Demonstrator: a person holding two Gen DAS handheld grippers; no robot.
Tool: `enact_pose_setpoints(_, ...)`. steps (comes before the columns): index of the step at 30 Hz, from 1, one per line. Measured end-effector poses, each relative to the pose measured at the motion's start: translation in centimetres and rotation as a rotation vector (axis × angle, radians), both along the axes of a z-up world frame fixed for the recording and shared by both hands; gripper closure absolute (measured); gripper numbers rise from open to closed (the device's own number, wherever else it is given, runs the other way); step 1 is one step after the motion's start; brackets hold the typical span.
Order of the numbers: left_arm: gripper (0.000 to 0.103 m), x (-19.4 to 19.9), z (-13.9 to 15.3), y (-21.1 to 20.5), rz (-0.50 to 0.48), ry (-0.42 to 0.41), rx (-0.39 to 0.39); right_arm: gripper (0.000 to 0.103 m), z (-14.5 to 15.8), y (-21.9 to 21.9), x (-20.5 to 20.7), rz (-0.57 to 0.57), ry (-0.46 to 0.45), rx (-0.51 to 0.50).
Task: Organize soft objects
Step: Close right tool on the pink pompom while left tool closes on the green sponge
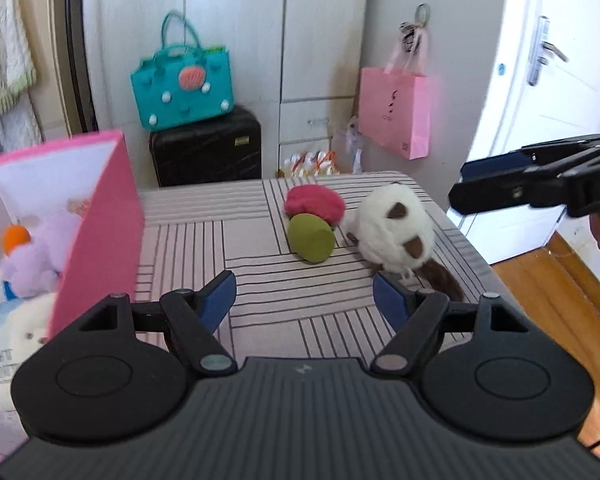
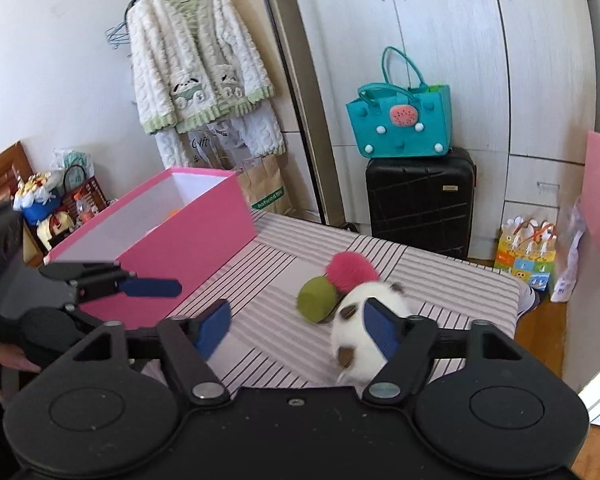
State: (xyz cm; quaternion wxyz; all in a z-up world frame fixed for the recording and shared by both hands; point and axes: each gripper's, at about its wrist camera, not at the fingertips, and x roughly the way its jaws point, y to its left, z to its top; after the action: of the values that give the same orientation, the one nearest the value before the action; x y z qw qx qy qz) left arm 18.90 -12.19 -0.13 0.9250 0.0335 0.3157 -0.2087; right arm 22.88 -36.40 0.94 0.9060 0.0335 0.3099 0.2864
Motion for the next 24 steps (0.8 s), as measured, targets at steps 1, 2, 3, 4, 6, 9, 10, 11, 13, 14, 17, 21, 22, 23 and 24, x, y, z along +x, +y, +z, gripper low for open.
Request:
enact_pose_setpoints(1,0.028,0.8,-0.3,-0.1,0.010,0.024,-0.010,0.020,-0.1,-0.2,0.9,0.001,0.003,0.008)
enact_pose_setpoints(2,0.028,1.6,-0.6,-0.3,0.014,0.047,-0.026,0.020,-0.2,-0.3,1.8,0.000,0.010,0.016)
enact_pose_setpoints(3,0.028,2.2,-0.9,-0.5,0.013,0.056,-0.037,0.020,-0.3,-0.4,2.6,-0.003,0.017,0.025)
enact_pose_setpoints(4,0.028,2.7,-1.1,-0.9,0.012,0.056,-0.040,0.020,-0.4,-0.5,3.5,-0.003,0.027,0.037)
enact_pose_setpoints(6,0.028,3.5,-1.7,-1.6,0.011,0.055,-0.039,0.020,-0.8,-0.5,5.4,0.015,0.063,0.066)
enact_pose_setpoints(9,0.028,5.1,-2.7,-2.5,0.019,0.084,-0.049,0.020,-1.8,-0.3,8.0,0.037,0.125,0.096)
enact_pose_setpoints(10,0.028,5.7,-3.0,-2.7,0.024,0.096,-0.052,0.020,-2.1,-0.1,8.7,0.041,0.141,0.099)
enact_pose_setpoints(11,0.028,6.1,-3.3,-2.9,0.029,0.099,-0.053,0.020,-2.5,0.0,9.5,0.048,0.159,0.100)
enact_pose_setpoints(13,0.028,6.7,-3.7,-3.5,0.034,0.100,-0.041,0.020,-3.1,0.5,10.9,0.054,0.195,0.097)
enact_pose_setpoints(14,0.028,7.0,-3.8,-3.7,0.035,0.100,-0.037,0.020,-3.4,0.8,11.4,0.054,0.205,0.091)
enact_pose_setpoints(17,0.028,7.8,-4.1,-4.1,0.042,0.097,-0.036,0.019,-4.1,1.2,12.9,0.042,0.239,0.077)
enact_pose_setpoints(21,0.028,8.4,-4.4,-4.5,0.061,0.088,-0.037,0.019,-4.9,1.7,14.4,0.024,0.268,0.064)
enact_pose_setpoints(22,0.028,8.6,-4.5,-4.6,0.066,0.084,-0.034,0.019,-5.1,1.8,14.6,0.027,0.273,0.064)
enact_pose_setpoints(23,0.028,8.8,-4.6,-4.7,0.071,0.080,-0.031,0.019,-5.3,2.0,14.9,0.030,0.281,0.065)
enact_pose_setpoints(24,0.029,9.1,-4.7,-4.8,0.074,0.078,-0.029,0.019,-5.5,2.1,15.2,0.032,0.290,0.066)
